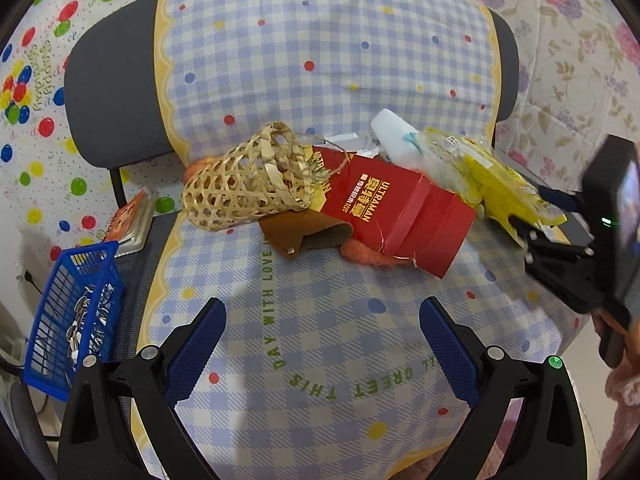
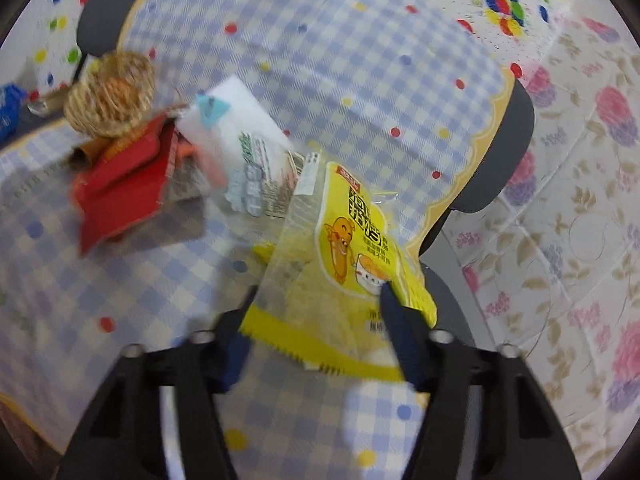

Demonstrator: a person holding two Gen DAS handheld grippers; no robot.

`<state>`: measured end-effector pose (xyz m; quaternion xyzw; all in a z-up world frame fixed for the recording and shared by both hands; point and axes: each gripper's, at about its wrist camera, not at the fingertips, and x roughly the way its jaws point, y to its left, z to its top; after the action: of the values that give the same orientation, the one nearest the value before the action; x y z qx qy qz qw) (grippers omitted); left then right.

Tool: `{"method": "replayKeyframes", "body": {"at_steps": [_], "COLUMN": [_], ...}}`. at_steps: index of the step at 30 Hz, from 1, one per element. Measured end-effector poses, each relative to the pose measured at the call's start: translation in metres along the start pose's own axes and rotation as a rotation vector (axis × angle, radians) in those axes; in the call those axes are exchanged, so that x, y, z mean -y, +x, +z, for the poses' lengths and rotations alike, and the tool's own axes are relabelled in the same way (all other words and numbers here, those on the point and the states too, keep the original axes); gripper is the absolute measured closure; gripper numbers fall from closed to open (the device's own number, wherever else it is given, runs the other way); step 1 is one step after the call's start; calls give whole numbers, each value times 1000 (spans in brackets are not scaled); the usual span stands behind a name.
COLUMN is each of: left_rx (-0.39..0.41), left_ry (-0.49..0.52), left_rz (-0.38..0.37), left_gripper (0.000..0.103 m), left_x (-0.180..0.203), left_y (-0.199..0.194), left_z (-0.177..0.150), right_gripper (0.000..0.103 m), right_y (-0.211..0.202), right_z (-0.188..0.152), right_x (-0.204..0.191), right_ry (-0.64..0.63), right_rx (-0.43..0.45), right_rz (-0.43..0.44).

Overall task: Collect trash
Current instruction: 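Grasp the yellow snack bag with the right gripper, then grasp the yellow mesh net with the left gripper while the right gripper holds the snack bag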

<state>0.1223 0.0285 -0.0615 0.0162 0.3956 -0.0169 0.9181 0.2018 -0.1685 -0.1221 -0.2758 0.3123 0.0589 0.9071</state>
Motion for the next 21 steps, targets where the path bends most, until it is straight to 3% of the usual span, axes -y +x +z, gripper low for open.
{"method": "replayKeyframes", "body": {"at_steps": [1, 5, 11, 14, 21], "left_rx": [7, 42, 58, 72, 133], "left_ry": [5, 47, 57, 68, 123], "left_rz": [-1, 6, -32, -59, -123], "left_gripper": [8, 8, 8, 9, 13], "left_x": [1, 5, 15, 26, 73], "left_y": [-1, -10, -17, -18, -16], "left_z": [0, 0, 3, 4, 11], "right_gripper": [88, 99, 99, 99, 99], "right_y": [-1, -38, -119, -142, -164], "right_z": [2, 5, -20, -44, -94], "right_x": [4, 43, 104, 112, 111], "right_ry": [21, 218, 538, 611, 669], "right_rx": [10, 158, 363, 381, 353], "right_rz": [-2, 30, 138, 203, 154]}}
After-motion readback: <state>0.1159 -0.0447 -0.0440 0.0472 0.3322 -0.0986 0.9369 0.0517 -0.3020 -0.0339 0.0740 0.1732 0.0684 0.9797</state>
